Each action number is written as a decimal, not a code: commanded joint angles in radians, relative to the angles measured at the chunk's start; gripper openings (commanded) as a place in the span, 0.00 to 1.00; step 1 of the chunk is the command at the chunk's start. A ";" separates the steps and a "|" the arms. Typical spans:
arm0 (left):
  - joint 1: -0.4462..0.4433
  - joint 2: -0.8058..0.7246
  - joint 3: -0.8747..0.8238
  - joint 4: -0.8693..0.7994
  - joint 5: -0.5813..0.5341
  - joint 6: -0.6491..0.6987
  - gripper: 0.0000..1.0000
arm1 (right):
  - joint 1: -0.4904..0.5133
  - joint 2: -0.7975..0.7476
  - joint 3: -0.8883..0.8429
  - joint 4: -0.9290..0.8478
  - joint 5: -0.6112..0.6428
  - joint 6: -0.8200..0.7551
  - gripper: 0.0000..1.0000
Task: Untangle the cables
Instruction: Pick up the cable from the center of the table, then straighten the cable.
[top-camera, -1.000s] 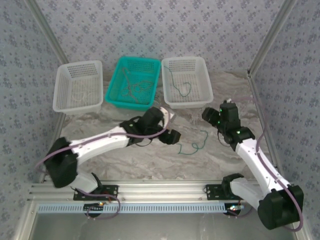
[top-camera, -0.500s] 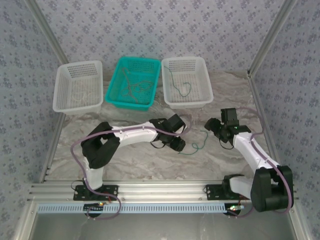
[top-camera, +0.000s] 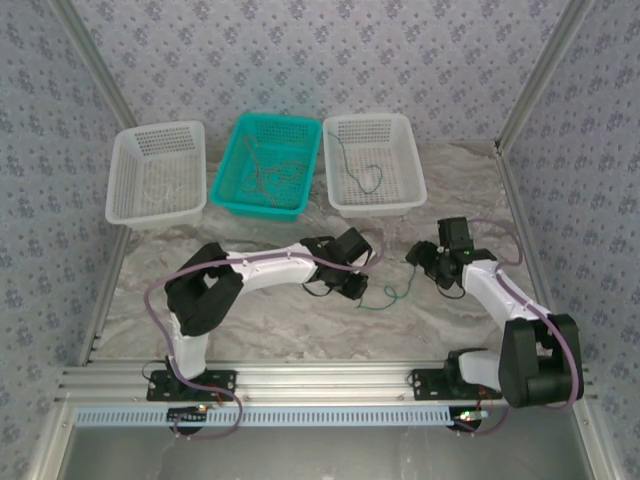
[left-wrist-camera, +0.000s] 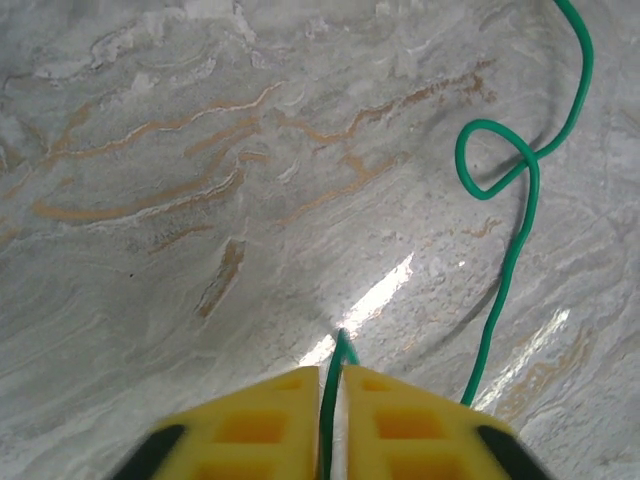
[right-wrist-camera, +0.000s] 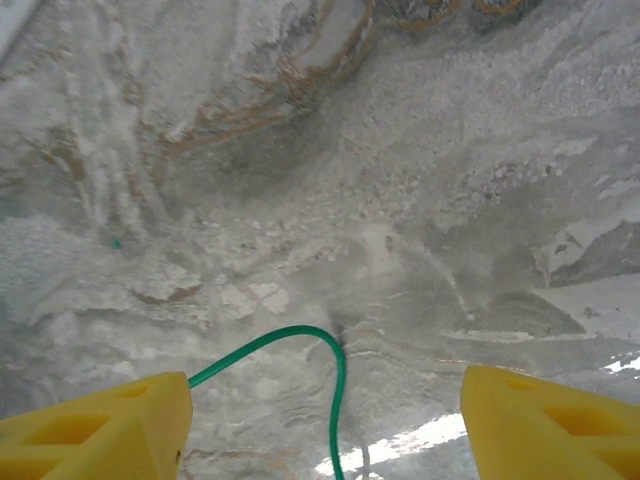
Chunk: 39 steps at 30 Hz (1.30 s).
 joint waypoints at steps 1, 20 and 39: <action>-0.005 0.012 0.020 0.030 0.022 0.003 0.00 | 0.030 0.052 0.007 -0.027 0.026 -0.014 0.67; -0.005 -0.041 -0.014 0.045 -0.017 -0.001 0.00 | 0.195 0.156 -0.009 -0.047 0.218 0.111 0.25; 0.066 -0.358 -0.245 0.087 -0.096 0.004 0.00 | 0.015 -0.108 0.056 -0.142 0.320 0.095 0.00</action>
